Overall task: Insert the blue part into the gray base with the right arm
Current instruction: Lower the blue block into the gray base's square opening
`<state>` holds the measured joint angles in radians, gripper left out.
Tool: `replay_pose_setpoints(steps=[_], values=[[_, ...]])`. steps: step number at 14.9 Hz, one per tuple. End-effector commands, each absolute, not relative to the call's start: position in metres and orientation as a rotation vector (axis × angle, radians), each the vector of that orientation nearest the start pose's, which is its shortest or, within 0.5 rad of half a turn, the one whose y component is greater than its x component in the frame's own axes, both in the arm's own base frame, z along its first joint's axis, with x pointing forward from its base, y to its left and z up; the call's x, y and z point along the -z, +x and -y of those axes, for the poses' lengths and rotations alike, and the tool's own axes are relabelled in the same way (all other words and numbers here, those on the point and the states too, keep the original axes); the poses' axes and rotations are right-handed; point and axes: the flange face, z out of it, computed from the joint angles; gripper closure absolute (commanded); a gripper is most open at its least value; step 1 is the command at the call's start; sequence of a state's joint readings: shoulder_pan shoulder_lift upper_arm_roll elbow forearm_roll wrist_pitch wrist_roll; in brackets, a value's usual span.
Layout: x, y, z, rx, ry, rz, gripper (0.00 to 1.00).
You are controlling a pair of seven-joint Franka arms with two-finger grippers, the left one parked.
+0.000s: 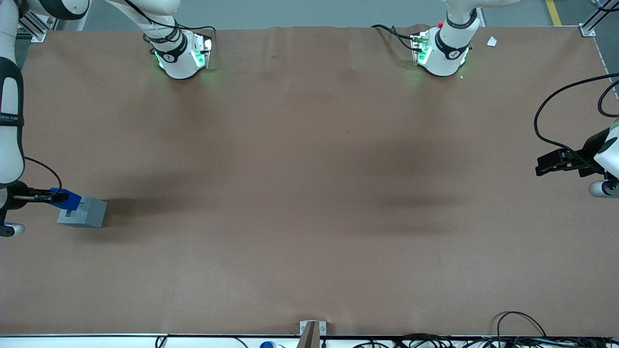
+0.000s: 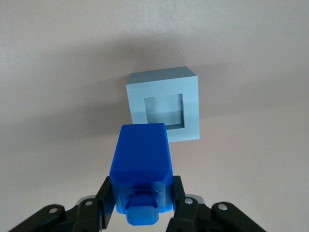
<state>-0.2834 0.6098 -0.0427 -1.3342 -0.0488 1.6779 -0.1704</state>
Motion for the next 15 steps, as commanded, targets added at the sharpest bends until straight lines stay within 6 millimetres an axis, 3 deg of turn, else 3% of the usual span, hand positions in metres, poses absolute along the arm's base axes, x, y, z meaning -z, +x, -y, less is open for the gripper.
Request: replay_pose_setpoints(steps=[1,15], values=[[-0.351,0.662,0.234,-0.437,-3.114,-0.187,1.00],[-0.323,0.667,0.241,-0.456,-3.117,-0.188,1.00]])
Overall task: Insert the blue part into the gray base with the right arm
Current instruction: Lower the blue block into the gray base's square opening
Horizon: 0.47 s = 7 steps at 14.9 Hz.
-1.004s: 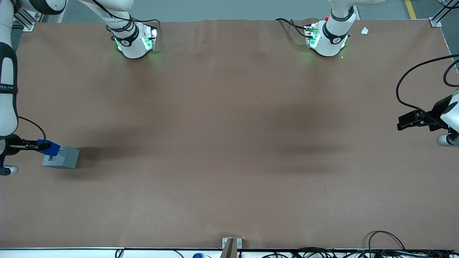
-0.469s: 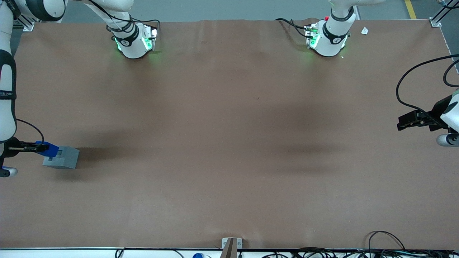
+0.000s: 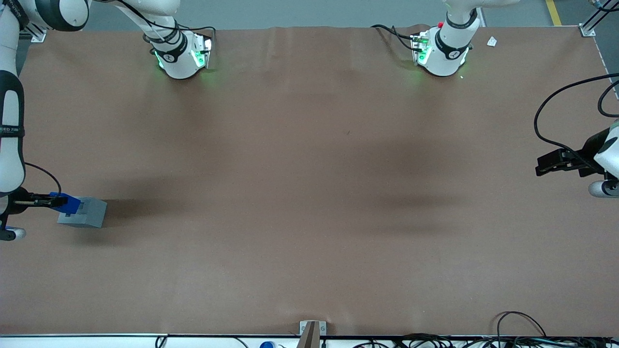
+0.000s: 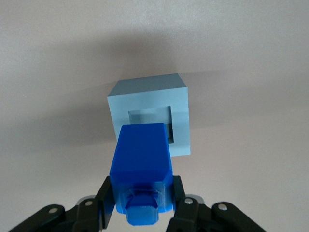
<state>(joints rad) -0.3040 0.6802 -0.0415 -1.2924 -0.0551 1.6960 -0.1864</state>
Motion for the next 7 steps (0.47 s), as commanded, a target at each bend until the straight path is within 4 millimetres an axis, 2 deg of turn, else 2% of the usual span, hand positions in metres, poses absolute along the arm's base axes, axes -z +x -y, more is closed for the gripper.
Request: replay_pose_setpoints(steps=[1,7], values=[[-0.3205,0.6664,0.2423,-0.463,-3.124,-0.185,1.00],[-0.3154,0.6667,0.2431,-0.472,-3.126,-0.102,1.00]])
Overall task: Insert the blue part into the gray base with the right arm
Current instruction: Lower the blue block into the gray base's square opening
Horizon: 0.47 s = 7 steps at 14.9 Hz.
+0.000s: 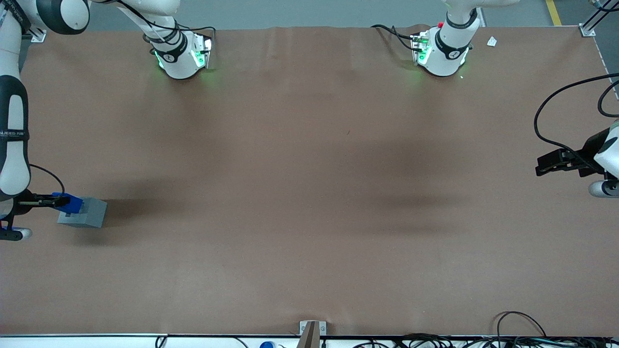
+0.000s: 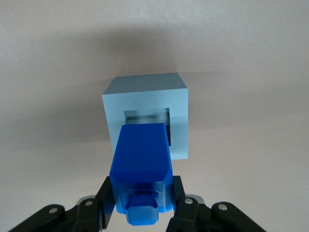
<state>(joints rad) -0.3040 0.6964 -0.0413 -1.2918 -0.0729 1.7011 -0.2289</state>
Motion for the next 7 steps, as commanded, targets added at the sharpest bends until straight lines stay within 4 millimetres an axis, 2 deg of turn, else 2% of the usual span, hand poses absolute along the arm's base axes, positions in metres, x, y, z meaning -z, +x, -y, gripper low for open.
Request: replay_pose_setpoints(steps=[1,7], values=[[-0.3154,0.6666,0.2432,-0.473,-3.127,-0.101,1.00],[-0.3076,0.6681,0.2448,-0.475,-3.126,-0.095,1.00]])
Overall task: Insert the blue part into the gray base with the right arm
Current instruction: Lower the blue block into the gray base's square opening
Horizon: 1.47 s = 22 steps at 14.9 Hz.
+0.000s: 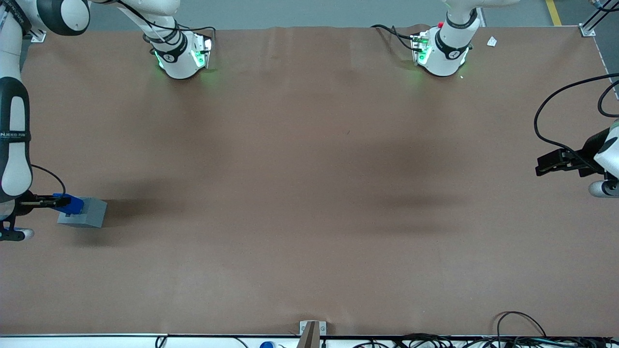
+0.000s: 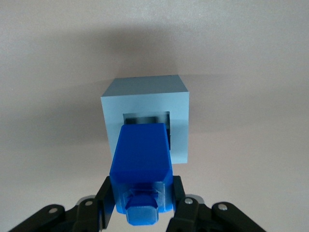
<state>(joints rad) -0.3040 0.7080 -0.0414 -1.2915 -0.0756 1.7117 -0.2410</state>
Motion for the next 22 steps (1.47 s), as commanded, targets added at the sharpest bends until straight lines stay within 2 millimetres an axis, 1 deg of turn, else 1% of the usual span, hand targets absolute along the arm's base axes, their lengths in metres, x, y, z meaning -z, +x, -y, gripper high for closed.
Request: replay_pose_setpoints(steps=[1,13,22], values=[[-0.3062,0.6681,0.2459,-0.475,-3.124,-0.080,1.00],[-0.3058,0.6709,0.2501,-0.451,-3.130,-0.057,0.99],[-0.2992,0.6730,0.2507,-0.451,-3.130,-0.056,0.99]])
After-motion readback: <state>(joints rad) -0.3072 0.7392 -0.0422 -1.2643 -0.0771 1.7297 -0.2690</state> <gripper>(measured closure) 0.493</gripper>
